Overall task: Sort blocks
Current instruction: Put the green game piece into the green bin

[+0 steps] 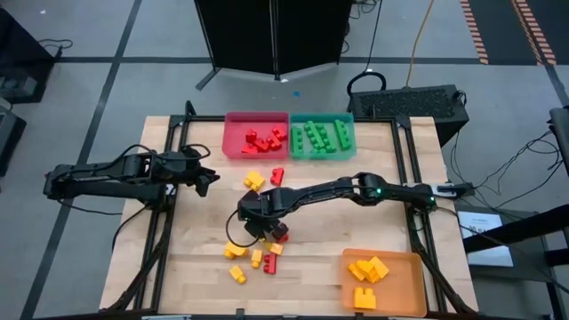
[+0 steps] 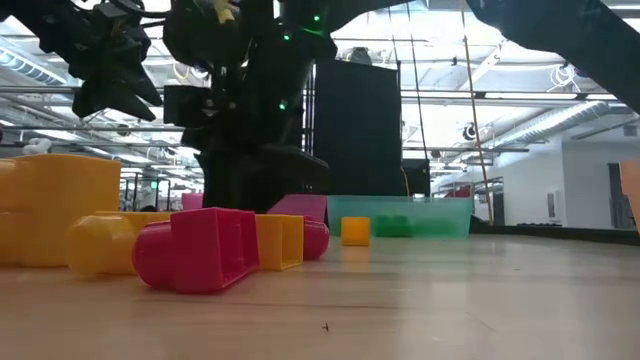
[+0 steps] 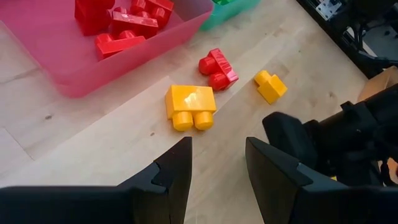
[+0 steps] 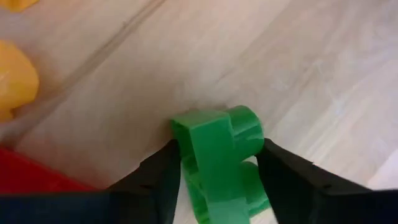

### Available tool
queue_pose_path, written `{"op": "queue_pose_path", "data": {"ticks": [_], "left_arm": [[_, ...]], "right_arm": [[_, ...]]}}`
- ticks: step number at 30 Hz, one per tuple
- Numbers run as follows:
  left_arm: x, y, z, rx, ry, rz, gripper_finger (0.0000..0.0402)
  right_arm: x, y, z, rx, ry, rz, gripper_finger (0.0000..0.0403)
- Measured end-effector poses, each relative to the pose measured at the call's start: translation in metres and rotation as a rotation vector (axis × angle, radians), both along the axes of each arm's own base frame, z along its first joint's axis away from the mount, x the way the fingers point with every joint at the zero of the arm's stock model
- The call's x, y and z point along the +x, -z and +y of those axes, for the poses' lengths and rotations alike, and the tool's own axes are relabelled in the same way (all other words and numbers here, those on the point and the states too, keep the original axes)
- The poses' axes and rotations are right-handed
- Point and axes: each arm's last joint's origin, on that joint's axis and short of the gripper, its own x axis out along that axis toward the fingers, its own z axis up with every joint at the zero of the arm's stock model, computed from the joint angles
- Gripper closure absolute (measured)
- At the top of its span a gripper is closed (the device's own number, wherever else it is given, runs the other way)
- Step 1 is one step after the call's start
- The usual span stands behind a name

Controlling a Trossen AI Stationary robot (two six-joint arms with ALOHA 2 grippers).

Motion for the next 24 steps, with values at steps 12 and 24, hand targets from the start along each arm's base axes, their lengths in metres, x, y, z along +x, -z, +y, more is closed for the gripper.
{"op": "queue_pose_path", "data": {"ticks": [12,24], "left_arm": [[0.0,0.0,0.0,0.006,-0.005,-0.004,0.0249],[0.0,-0.001,0.001,0.026,-0.03,-0.002,0.0249]], "right_arm": [[-0.005,-0.047,-0.038,0.202,0.455,0.03,0.0397],[-0.063,-0.152,-0.143,0.153,0.757,-0.065,0.0401]]}}
